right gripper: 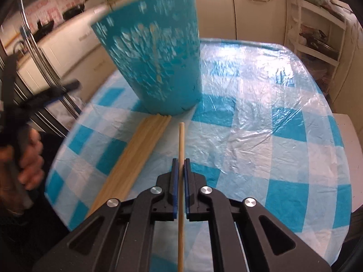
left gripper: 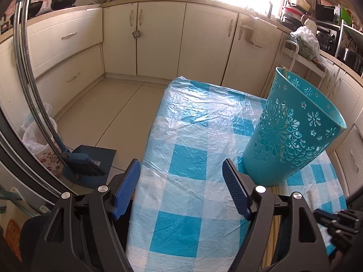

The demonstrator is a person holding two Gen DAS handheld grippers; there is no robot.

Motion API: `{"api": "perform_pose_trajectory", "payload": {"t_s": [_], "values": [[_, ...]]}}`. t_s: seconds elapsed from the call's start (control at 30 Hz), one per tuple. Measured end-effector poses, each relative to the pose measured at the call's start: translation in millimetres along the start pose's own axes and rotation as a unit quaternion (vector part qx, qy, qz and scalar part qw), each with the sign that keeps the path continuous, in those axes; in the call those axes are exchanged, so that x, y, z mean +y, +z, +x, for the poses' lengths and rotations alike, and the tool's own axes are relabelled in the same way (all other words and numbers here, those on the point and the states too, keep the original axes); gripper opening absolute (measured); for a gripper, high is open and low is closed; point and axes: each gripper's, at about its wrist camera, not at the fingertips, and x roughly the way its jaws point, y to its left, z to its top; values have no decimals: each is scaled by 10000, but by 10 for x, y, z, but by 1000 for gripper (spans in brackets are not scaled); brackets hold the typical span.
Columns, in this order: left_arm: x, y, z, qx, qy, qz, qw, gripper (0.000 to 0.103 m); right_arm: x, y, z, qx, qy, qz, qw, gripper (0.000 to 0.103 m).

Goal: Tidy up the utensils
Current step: 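Carry the chopstick over the teal basket and open the right tool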

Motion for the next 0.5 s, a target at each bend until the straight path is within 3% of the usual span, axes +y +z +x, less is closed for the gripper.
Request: {"api": "perform_pose_trajectory", "payload": {"t_s": [0.3,0.5], "values": [[24,-16,37,87,26,-45,9999,72,202,472,-854,-1279,816,189,9882,5],[8,-21,39,84,5,-9,10000,72,442,1017,-1141,-2182,929,22,9715,5]]}}
